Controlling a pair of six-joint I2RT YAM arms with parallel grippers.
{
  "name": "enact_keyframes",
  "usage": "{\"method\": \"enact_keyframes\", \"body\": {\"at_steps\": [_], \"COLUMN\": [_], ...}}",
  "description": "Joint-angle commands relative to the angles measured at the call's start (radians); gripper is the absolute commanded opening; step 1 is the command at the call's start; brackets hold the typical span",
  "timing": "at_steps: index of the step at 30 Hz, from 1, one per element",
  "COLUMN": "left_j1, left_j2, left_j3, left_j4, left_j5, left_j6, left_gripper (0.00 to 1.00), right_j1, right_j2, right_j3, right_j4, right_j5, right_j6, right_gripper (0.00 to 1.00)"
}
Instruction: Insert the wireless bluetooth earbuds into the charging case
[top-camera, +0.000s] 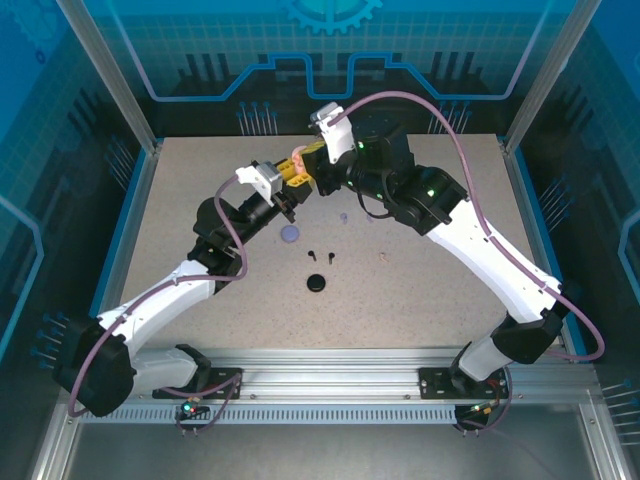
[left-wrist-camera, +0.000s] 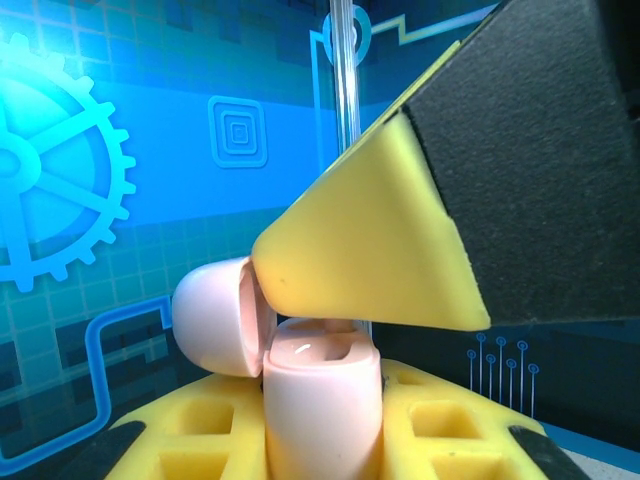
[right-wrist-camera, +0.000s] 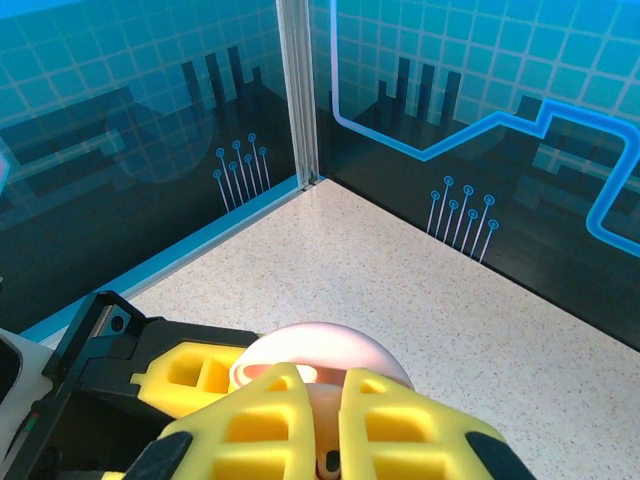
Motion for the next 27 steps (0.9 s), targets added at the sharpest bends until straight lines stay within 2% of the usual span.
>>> {"method": "enact_keyframes", "body": {"at_steps": [1, 9, 27], "left_j1": [-0.009, -0.014, -0.016], "left_j2": [-0.021, -0.016, -0.009], "left_j3": [0.036, 0.030, 0.031], "left_j4": [0.036, 0.031, 0.028], "left_j5": [0.013, 0.017, 0.016], "left_j6": [0.024, 0.020, 0.026], "left_gripper": [0.00, 0.00, 0.00], "right_j1": [-0.011, -0.020, -0.021], "right_j2": [0.001, -0.032, -0.040], "right_j3": [-0.008, -0.005, -0.009], "right_j4": [0.027, 0.065, 0.068], "right_j5": [-0.019, 0.026, -0.013], "right_j6": [0.019, 0.022, 0.033], "right_gripper": [0.09, 0.09, 0.07]}}
